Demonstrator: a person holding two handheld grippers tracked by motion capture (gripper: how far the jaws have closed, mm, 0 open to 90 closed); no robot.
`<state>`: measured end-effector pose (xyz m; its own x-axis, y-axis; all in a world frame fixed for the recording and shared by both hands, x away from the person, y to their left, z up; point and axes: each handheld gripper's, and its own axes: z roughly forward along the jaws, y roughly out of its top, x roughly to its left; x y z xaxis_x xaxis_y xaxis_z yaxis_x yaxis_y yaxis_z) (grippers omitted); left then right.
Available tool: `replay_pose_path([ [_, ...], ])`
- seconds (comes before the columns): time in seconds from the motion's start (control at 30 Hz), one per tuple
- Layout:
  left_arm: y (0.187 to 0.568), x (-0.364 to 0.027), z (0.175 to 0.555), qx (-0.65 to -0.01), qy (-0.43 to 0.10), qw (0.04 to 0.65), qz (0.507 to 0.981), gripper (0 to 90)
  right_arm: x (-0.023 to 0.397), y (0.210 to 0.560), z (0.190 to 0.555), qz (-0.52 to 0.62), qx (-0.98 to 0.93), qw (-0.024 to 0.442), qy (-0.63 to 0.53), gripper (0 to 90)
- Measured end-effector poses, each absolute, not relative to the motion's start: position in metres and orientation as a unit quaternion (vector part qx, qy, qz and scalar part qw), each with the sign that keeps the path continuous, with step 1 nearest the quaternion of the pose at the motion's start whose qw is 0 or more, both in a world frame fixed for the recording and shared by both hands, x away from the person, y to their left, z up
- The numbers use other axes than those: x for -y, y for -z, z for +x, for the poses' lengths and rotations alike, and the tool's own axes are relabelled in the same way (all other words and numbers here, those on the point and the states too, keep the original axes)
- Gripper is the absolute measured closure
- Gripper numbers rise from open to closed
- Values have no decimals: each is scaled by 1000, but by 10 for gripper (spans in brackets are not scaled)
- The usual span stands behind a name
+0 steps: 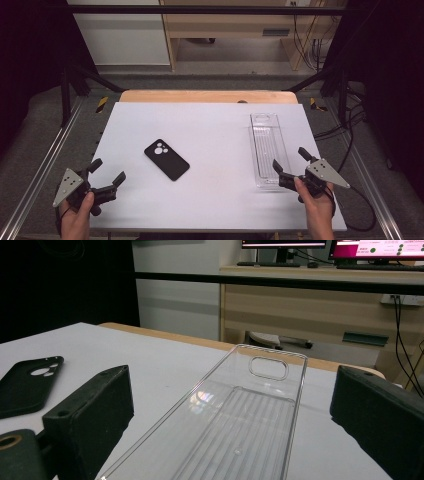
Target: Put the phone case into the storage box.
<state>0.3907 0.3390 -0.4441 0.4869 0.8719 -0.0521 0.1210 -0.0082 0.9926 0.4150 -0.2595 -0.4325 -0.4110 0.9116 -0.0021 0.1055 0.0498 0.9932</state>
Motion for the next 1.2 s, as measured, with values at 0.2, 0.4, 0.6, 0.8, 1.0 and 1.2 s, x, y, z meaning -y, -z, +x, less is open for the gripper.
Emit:
replay_pose_path([
  [0.2, 445, -336, 393, -393, -320, 575, 642, 31, 261, 434, 418, 408, -629, 360, -555, 41],
  [0.4, 446, -327, 400, -395, -320, 551, 662, 43, 259, 434, 417, 407, -629, 362, -554, 39],
  [0.6, 447, -313, 410, -395, -295, 531, 689, 51, 260, 435, 418, 410, -627, 362, -554, 39],
  [0.8, 442, -295, 424, -395, -277, 512, 710, 68, 260, 435, 418, 408, -629, 361, -555, 38],
  [1.0, 445, -270, 436, -399, -248, 488, 736, 126, 260, 434, 418, 407, -628, 359, -557, 38],
  [1.2, 444, -251, 446, -399, -231, 475, 749, 369, 259, 434, 417, 404, -629, 359, -559, 37],
])
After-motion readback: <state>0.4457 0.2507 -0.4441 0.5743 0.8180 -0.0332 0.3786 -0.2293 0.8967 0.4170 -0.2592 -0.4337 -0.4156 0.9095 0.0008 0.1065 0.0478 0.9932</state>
